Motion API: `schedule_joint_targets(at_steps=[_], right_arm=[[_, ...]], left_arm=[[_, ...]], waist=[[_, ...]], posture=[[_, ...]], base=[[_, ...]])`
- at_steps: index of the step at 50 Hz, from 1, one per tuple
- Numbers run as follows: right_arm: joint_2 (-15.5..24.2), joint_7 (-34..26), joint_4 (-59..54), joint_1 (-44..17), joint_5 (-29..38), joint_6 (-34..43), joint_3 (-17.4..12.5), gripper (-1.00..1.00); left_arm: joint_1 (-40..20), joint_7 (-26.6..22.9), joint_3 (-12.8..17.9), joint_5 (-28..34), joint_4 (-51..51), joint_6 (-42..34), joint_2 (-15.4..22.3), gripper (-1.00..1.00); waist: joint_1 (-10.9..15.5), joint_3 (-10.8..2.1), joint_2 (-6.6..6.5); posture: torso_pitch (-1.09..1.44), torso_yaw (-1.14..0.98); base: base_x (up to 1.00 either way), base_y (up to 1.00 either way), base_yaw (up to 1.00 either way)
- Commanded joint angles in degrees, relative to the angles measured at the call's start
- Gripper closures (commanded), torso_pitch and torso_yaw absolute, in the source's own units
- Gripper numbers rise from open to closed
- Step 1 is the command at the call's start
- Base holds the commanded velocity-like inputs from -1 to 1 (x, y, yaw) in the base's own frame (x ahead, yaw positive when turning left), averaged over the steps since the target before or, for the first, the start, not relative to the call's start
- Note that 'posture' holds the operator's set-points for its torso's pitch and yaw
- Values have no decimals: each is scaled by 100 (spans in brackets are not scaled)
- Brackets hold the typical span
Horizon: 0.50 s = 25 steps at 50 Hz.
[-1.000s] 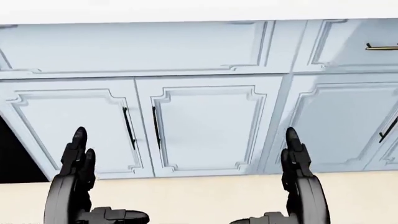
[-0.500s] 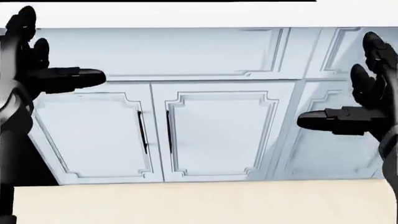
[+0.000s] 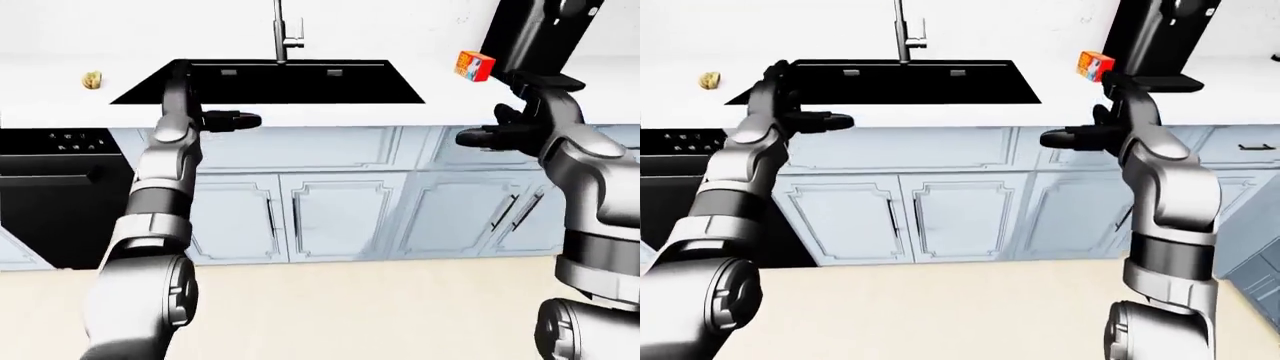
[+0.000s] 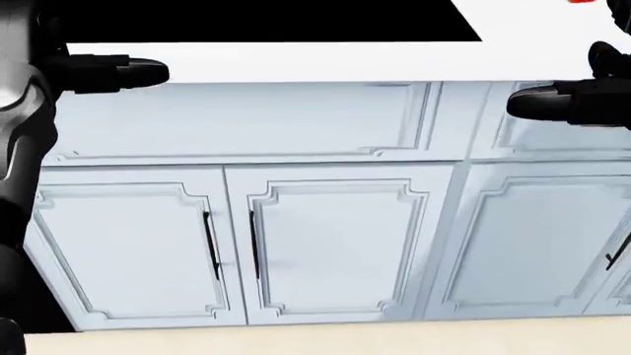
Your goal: Turn the sink spout to the right.
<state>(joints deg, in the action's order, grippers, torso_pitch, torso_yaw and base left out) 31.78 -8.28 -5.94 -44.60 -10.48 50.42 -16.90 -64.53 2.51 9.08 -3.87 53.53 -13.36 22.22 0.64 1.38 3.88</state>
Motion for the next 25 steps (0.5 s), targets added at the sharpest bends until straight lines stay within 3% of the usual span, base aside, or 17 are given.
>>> schedule_joint_targets(at_steps=[1, 6, 8, 9, 10, 11, 13, 19, 21, 23, 24, 25], right_arm=[[49, -47, 150, -234, -1, -94, 39, -100], [58, -88, 199, -221, 24, -61, 11, -100], [38, -102, 178, -203, 35, -101, 9, -100], [-18, -100, 199, -88, 44, -206, 1, -100], [-60, -93, 198, -4, 62, -300, 2, -100], [0, -110, 166, -156, 53, -174, 10, -100], [-43, -104, 211, -58, 62, -235, 0, -100], [39, -119, 219, -214, 50, -44, 0, -100], [46, -123, 219, -249, 53, -24, 7, -100], [41, -127, 223, -236, 56, -36, 2, -100], [37, -120, 253, -220, 56, -19, -4, -100], [-12, -111, 279, -100, 61, -115, -20, -100]], left_arm=[[-204, 10, 66, 13, -157, 102, 136, -100], [-245, 6, 80, 16, -83, 131, 166, -100], [-232, 9, 75, 22, -69, 151, 163, -100], [-233, 8, 74, 23, -61, 155, 161, -100], [-256, 6, 72, 29, -10, 184, 161, -100], [-277, 1, 79, 25, -13, 160, 179, -100], [-280, 15, 72, 42, -6, 188, 194, -100], [-440, -1, 123, 47, 313, 318, 323, -100], [-509, -4, 149, 18, 378, 302, 371, -100], [-579, -6, 162, 7, 486, 320, 426, -100], [-628, -14, 167, 11, 568, 345, 467, -100], [-665, -16, 173, 13, 633, 368, 501, -100]], waist=[[46, -113, 27], [-70, -61, -276], [-101, -120, -528], [-85, -207, -747], [-40, -70, -554], [-92, 54, -691], [-14, -52, -669], [90, -12, -376], [110, -57, -204], [117, -148, 102], [111, -219, 118], [61, -121, 68]], posture=[[0, 0], [0, 0], [0, 0], [0, 0], [0, 0], [0, 0], [0, 0], [0, 0], [0, 0], [0, 0], [0, 0], [0, 0]], base=[[45, 0, 0], [46, 0, 0], [47, 0, 0], [46, 0, 0], [45, 0, 0], [47, 0, 0], [46, 0, 0], [46, 0, 0], [46, 0, 0], [46, 0, 0], [46, 0, 0], [45, 0, 0]])
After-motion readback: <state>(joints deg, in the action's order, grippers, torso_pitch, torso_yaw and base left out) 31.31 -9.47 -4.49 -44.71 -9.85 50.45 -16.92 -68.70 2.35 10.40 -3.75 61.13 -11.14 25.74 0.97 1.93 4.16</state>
